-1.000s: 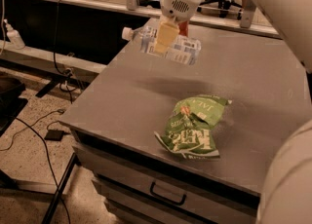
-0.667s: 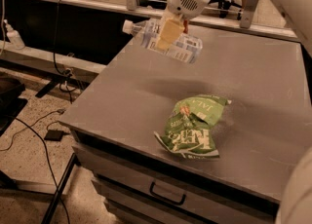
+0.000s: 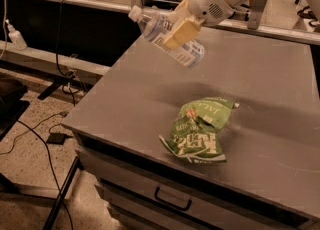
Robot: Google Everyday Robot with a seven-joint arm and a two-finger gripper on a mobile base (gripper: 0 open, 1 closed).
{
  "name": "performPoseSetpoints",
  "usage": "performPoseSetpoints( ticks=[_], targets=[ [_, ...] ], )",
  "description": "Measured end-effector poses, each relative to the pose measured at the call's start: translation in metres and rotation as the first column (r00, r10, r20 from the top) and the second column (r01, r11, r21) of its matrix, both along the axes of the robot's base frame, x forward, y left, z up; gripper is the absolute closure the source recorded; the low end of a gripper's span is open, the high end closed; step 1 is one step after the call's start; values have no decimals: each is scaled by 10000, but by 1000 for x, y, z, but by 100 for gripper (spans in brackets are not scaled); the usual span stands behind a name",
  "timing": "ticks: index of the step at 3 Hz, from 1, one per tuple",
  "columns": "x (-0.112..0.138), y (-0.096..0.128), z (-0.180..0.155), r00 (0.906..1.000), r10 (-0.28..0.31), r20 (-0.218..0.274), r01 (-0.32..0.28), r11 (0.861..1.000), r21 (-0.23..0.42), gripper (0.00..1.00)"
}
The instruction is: Place blue plastic bottle upright
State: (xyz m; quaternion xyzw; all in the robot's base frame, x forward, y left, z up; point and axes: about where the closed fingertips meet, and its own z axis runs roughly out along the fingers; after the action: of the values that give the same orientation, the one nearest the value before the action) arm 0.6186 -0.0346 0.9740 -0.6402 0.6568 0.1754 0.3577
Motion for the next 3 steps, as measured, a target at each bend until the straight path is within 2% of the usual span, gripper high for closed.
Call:
performPoseSetpoints(
  ticks=[1,2,3],
  targets=[
    [-3,-5,7,9982,480,351,-528,9870,1521,100],
    [-4,-6,10,9925,1021,667,-1175,9467,2999,100],
    [5,1,1,9842,1612,739,-1770,8706,4590,100]
  ],
)
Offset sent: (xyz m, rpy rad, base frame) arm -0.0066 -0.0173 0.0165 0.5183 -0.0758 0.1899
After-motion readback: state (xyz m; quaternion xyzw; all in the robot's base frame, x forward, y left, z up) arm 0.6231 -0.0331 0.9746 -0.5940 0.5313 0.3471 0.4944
